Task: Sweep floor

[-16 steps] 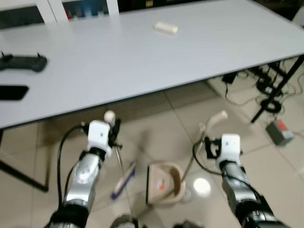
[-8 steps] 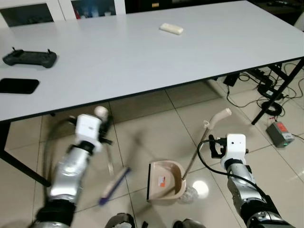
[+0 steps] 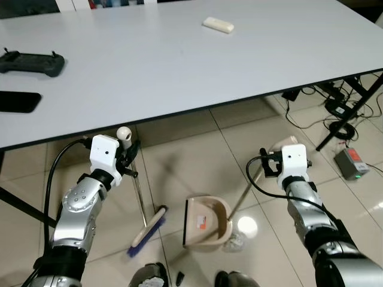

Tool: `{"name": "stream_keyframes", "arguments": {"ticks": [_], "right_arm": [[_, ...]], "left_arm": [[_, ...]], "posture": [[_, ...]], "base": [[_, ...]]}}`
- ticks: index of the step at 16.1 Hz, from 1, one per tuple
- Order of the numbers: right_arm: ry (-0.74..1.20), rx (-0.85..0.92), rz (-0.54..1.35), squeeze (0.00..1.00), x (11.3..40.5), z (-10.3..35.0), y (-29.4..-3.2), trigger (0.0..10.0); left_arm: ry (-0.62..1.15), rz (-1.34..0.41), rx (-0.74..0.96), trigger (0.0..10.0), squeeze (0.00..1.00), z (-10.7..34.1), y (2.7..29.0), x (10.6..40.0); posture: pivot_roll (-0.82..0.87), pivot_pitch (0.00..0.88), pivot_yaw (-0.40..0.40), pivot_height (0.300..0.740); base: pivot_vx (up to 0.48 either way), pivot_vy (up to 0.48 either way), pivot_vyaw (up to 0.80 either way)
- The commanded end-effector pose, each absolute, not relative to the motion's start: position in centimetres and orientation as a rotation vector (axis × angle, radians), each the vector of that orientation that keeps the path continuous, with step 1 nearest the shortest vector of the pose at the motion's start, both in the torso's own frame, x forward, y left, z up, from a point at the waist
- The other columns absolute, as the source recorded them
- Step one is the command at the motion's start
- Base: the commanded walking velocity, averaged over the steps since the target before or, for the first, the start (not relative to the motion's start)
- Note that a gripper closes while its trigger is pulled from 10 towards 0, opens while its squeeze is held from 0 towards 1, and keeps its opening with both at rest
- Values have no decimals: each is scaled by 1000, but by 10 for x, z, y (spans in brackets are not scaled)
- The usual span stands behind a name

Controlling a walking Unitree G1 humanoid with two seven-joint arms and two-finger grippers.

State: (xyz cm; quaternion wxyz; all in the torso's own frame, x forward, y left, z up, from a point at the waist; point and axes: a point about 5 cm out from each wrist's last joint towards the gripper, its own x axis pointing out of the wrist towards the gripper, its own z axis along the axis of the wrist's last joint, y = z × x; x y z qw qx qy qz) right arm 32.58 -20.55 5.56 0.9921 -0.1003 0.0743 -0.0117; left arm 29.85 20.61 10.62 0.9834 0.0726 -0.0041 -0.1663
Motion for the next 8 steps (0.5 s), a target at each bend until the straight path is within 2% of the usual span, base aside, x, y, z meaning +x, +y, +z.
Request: {"name": "stream_keyframes", "arguments": {"ticks": [1,5,8], "right_arm": [[188,-206,-26,1000,325,53,-210,10000],[233,-167,-90,1000,325,49,-217,10000],[198,-20,-103,1000,326,52,-218,10000]], "left_arm": [[26,-351,150,10000,0,104,208,295],[38,-392,147,10000,0,104,206,288],[12,-430,117,10000,0,108,203,280]], "posture": [[93,209,-20,740],[105,234,-7,740],[113,237,3,740]], "base": [[0,0,0],[0,0,0],[0,0,0]]}}
